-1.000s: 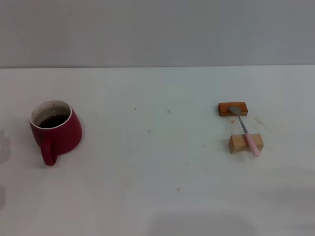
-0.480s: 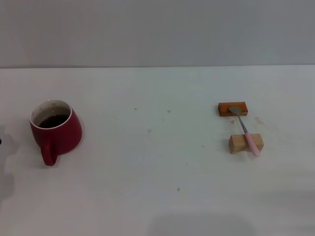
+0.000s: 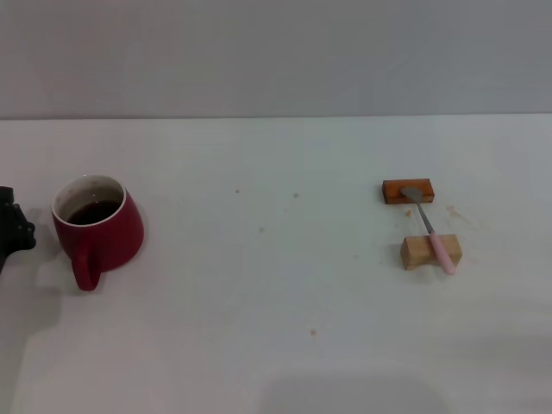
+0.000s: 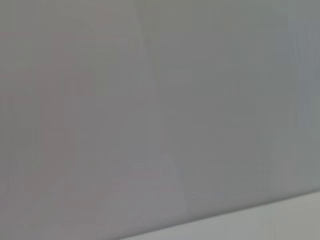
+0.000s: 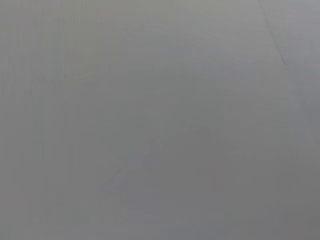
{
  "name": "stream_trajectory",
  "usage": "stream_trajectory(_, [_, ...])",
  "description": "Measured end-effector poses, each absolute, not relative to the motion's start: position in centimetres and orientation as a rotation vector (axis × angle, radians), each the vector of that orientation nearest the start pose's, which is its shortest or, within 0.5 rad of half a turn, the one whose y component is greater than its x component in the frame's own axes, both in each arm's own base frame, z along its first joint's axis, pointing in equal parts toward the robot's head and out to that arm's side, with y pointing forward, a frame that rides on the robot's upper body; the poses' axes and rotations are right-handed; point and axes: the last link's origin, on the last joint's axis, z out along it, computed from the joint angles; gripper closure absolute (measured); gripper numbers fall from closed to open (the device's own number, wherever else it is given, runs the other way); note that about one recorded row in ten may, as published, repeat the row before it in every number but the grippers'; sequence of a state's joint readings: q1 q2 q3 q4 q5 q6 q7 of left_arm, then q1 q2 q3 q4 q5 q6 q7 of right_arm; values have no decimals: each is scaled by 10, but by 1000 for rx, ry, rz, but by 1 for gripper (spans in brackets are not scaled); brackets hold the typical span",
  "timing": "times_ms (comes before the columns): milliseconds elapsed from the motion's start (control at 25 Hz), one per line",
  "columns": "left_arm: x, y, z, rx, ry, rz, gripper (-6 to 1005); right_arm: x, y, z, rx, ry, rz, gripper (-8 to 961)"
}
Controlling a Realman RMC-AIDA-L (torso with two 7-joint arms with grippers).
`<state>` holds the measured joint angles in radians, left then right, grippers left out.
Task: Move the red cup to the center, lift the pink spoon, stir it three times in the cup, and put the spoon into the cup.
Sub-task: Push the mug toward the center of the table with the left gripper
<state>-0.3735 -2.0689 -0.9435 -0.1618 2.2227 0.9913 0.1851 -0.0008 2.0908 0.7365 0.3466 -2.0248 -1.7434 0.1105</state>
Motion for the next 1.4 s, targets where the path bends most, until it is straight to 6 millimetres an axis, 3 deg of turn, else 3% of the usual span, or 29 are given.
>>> stream_trajectory(560, [-374,322,-17,-1644,-457,-214,1000,352,174,32,-1074,426,883,196])
stream_trajectory(600, [-364,325,-28,-1719,-414,-210,1000,352,173,32,-1073,426,881,196])
stream_trajectory(1400, [-341,327,-51,-1827,-351,-263,1001,352,173,32,-1075,428,880,195])
